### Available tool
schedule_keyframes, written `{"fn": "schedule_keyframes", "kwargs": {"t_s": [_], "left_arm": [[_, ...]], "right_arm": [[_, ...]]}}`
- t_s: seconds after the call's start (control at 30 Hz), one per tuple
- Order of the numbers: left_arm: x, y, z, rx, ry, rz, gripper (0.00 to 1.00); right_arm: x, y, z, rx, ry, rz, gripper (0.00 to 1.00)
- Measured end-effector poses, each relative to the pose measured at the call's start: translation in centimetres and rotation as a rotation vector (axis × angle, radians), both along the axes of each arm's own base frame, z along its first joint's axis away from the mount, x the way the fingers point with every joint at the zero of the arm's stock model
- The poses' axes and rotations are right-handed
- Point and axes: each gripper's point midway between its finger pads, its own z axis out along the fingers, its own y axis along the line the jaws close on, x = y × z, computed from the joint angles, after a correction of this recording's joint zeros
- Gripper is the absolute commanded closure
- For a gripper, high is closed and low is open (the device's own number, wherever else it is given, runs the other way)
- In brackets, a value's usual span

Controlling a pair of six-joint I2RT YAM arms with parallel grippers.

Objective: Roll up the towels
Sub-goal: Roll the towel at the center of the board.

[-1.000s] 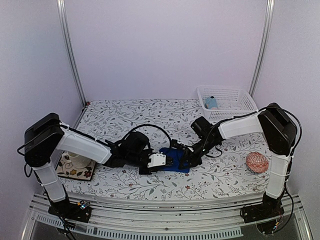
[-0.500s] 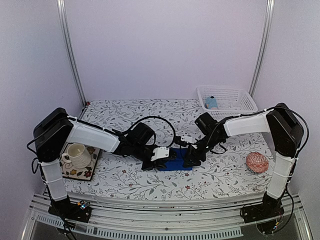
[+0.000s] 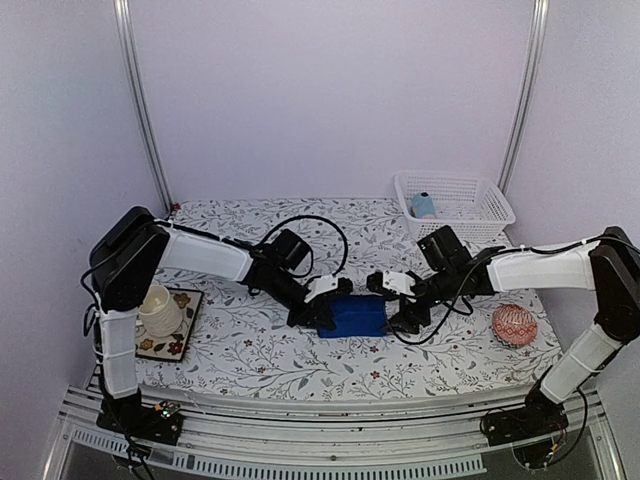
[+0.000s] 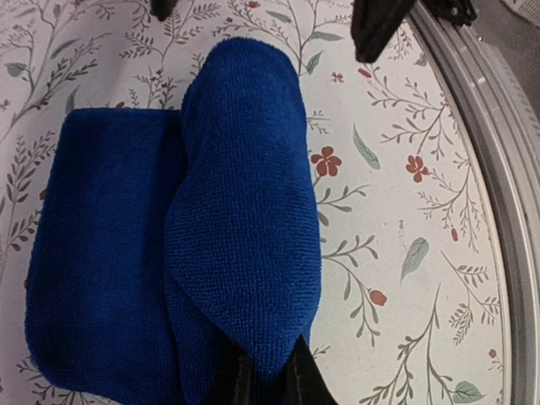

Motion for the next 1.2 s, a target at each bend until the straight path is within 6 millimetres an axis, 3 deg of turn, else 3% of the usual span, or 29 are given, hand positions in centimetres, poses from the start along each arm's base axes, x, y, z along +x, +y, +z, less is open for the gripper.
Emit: {"fn": "schedule_keyframes", "kwargs": {"t_s": [0.23, 0.43, 0.6, 0.9, 1.2], "left_arm": [[1.2, -0.5, 0.0, -0.013, 0.158, 0.026, 0.95], [1.7, -0.5, 0.0, -0.010, 0.289, 0.050, 0.94], [1.9, -0.5, 0.1, 0.013, 0.379, 0.070, 0.95], [2.0, -0.5, 0.0, 0.053, 0.461, 0.099, 0.94], [1.9, -0.5, -0.1, 0.065, 0.486, 0.107, 0.88]], "right_arm": [[-2.5, 0.5, -0.5, -0.015, -0.190, 0.119, 0.24], [-3.2, 1.8, -0.5, -0.029, -0.333, 0.184, 0.25], [-2.7, 2.8, -1.0, -0.058, -0.432, 0.194, 0.28], [-1.0, 3.5, -3.8, -0.166, -0.541, 0.152, 0.30], [1.0, 3.6, -4.9, -0.219, -0.629, 0.079, 0.45]]}}
